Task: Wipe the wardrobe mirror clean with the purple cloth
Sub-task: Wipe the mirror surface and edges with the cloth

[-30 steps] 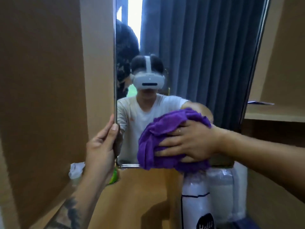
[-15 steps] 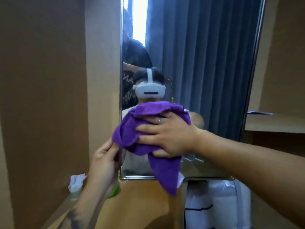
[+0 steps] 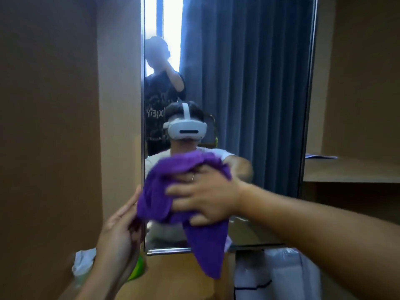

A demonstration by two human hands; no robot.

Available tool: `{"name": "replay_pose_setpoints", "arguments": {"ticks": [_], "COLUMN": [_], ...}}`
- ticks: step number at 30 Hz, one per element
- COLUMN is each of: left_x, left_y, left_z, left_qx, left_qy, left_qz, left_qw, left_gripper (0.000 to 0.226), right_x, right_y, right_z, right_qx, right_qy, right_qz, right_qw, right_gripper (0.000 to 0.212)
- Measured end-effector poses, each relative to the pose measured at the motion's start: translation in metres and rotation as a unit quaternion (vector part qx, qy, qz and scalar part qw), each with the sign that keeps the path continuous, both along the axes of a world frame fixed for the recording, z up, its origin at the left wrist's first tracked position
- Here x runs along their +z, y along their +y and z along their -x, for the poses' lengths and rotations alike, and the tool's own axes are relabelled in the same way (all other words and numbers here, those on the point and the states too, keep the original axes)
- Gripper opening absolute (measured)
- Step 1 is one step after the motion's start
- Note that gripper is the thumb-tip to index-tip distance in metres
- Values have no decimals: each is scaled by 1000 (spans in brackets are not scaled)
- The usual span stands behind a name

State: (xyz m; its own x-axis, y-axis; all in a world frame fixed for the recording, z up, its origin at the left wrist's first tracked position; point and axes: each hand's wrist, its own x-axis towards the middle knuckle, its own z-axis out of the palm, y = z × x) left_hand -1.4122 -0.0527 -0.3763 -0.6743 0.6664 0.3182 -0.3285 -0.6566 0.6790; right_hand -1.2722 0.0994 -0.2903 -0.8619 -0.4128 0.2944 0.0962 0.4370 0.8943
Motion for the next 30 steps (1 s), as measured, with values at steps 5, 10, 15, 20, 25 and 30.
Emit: {"name": "replay_pose_setpoints", "arguments": {"ticks": [5, 10, 15, 20, 25, 30], "left_x": [-6, -7, -8, -6, -8, -9], "left_y": [4, 0, -2, -5, -3, -3], "left_z": [-1, 3, 0, 1, 0, -2], "left_qx": [41, 48, 41, 9, 32, 47], "left_qy": [55, 70, 45, 31, 40, 40], "left_qz": [18, 29, 20, 2, 2, 0], "left_qw": [998, 996, 998, 999, 999, 998], "left_gripper": [39, 39, 41, 39, 31, 36], "right_x": [-25, -102, -126, -143, -119, -108], "right_y": [4, 20, -19, -61, 4, 49], "right_z": [-22, -69, 0, 44, -44, -124], "right_qx": [-51, -136, -149, -97, -88, -163], "right_qy": [303, 508, 637, 363, 224, 372], "right_qz": [195, 358, 404, 301, 200, 232], "right_qw": [931, 772, 639, 876, 950, 884], "right_gripper": [73, 74, 57, 69, 40, 69]}}
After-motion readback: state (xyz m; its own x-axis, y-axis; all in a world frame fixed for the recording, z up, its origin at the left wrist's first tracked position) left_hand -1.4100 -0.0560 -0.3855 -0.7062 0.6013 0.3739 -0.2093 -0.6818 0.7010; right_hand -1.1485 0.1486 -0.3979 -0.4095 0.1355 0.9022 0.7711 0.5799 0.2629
